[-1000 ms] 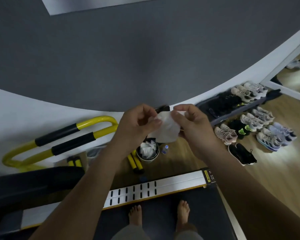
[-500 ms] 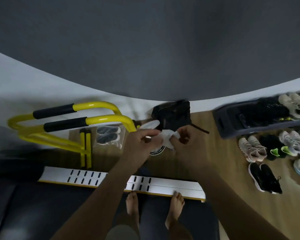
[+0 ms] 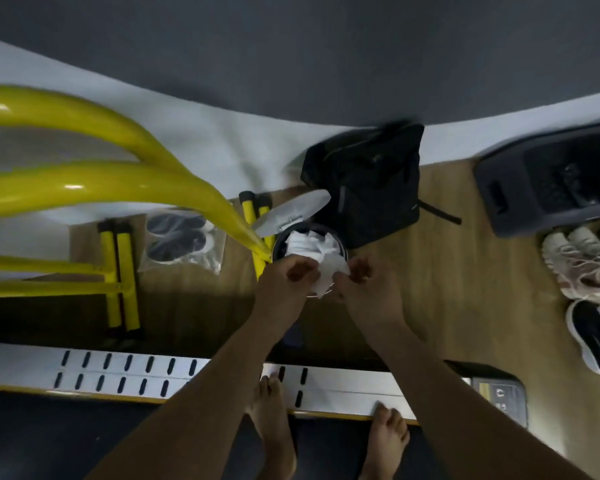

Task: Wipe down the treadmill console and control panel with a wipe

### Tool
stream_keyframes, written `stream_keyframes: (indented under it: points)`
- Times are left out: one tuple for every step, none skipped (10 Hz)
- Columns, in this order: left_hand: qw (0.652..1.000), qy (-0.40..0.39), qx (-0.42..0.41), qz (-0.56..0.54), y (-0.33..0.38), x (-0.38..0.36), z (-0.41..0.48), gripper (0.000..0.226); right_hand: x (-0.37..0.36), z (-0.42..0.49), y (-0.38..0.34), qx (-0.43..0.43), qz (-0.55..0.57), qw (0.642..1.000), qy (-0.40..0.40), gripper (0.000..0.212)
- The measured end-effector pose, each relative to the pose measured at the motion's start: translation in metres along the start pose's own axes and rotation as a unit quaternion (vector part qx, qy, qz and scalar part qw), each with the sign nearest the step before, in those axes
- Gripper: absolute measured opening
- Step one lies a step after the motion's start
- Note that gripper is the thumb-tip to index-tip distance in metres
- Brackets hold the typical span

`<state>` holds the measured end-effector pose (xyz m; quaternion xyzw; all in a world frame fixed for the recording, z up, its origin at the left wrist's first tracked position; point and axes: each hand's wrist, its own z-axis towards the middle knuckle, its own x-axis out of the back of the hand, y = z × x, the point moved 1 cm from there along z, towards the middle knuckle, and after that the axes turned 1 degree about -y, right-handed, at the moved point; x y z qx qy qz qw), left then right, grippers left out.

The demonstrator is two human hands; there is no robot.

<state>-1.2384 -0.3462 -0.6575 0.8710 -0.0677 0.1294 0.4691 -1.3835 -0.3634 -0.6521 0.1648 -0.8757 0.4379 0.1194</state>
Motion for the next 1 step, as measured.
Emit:
stream_keyframes:
  points:
    - [0.993,-0.034,0.116,0.001,-0.066,-0.0047,0.057,0.023,-0.043,0.08,0.0636,-0.085,0.058,0.992,-0.077,0.049]
